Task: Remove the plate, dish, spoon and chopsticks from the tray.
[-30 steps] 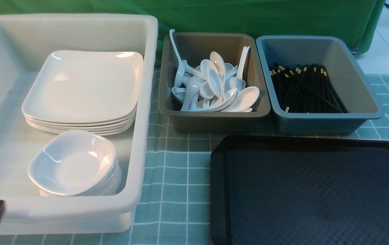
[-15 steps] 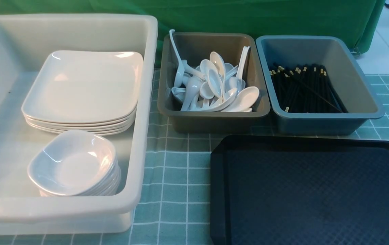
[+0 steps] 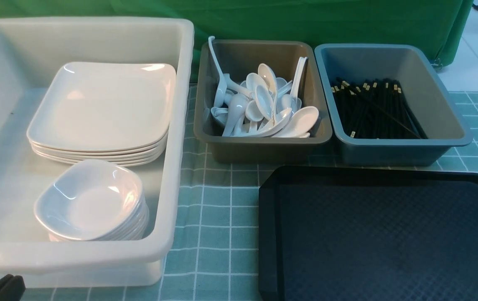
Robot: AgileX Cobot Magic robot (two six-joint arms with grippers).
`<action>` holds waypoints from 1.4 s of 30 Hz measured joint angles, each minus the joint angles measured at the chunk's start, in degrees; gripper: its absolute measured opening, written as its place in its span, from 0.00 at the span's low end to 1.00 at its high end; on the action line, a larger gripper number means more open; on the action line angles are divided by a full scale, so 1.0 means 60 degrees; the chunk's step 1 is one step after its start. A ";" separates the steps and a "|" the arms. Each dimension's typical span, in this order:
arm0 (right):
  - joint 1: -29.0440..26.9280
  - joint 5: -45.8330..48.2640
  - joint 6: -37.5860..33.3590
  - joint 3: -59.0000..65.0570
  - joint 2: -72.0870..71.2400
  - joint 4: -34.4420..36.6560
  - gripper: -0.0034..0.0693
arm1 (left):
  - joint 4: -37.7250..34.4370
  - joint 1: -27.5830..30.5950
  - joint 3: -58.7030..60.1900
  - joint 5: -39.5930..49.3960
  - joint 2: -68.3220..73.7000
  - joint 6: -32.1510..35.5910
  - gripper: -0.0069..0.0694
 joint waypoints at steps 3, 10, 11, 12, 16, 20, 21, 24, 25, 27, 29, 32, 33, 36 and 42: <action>0.0000 0.0000 0.0000 0.0000 0.0000 0.0000 0.24 | 0.0000 0.0000 0.0000 0.0000 0.0000 -0.0009 0.11; 0.0000 0.0000 0.0000 0.0000 0.0000 0.0000 0.25 | 0.0000 0.0000 0.0000 0.0000 0.0000 -0.0009 0.11; 0.0000 0.0000 0.0000 0.0000 0.0000 0.0000 0.25 | 0.0000 0.0000 0.0000 0.0008 0.0000 -0.0009 0.11; 0.0000 0.0000 0.0000 0.0000 0.0000 0.0000 0.26 | 0.0000 0.0000 0.0000 0.0008 0.0000 -0.0009 0.11; 0.0000 0.0000 0.0000 0.0000 0.0000 0.0000 0.27 | 0.0000 0.0000 0.0000 0.0008 0.0000 -0.0009 0.11; 0.0000 0.0000 0.0000 0.0000 0.0000 0.0000 0.28 | 0.0000 0.0000 0.0000 0.0008 0.0000 -0.0009 0.11; 0.0000 0.0000 0.0000 0.0000 0.0000 0.0000 0.28 | 0.0000 0.0000 0.0000 0.0008 0.0000 -0.0009 0.11; 0.0000 0.0000 0.0000 0.0000 0.0000 0.0000 0.29 | 0.0000 0.0000 0.0000 0.0008 0.0000 -0.0009 0.11; 0.0000 0.0000 0.0000 0.0000 0.0000 0.0000 0.29 | 0.0000 0.0000 0.0000 0.0008 0.0000 -0.0009 0.11; 0.0000 0.0000 0.0000 0.0000 0.0000 0.0000 0.30 | -0.0004 0.0000 0.0000 0.0008 0.0000 -0.0016 0.11; 0.0000 0.0000 0.0000 0.0000 0.0000 0.0000 0.30 | -0.0004 0.0000 0.0000 0.0008 0.0000 -0.0016 0.11; 0.0000 0.0000 0.0000 0.0000 0.0000 0.0000 0.31 | -0.0004 0.0000 0.0000 0.0008 0.0000 -0.0016 0.11; 0.0000 0.0000 0.0000 0.0000 0.0000 0.0000 0.31 | -0.0004 0.0000 0.0000 0.0008 0.0000 -0.0016 0.11; 0.0000 0.0000 0.0000 0.0000 0.0000 0.0000 0.32 | -0.0004 0.0000 0.0000 0.0008 0.0000 -0.0016 0.11; 0.0000 -0.0013 0.0000 0.0000 0.0000 0.0000 0.34 | -0.0004 0.0000 0.0000 0.0008 0.0000 -0.0016 0.11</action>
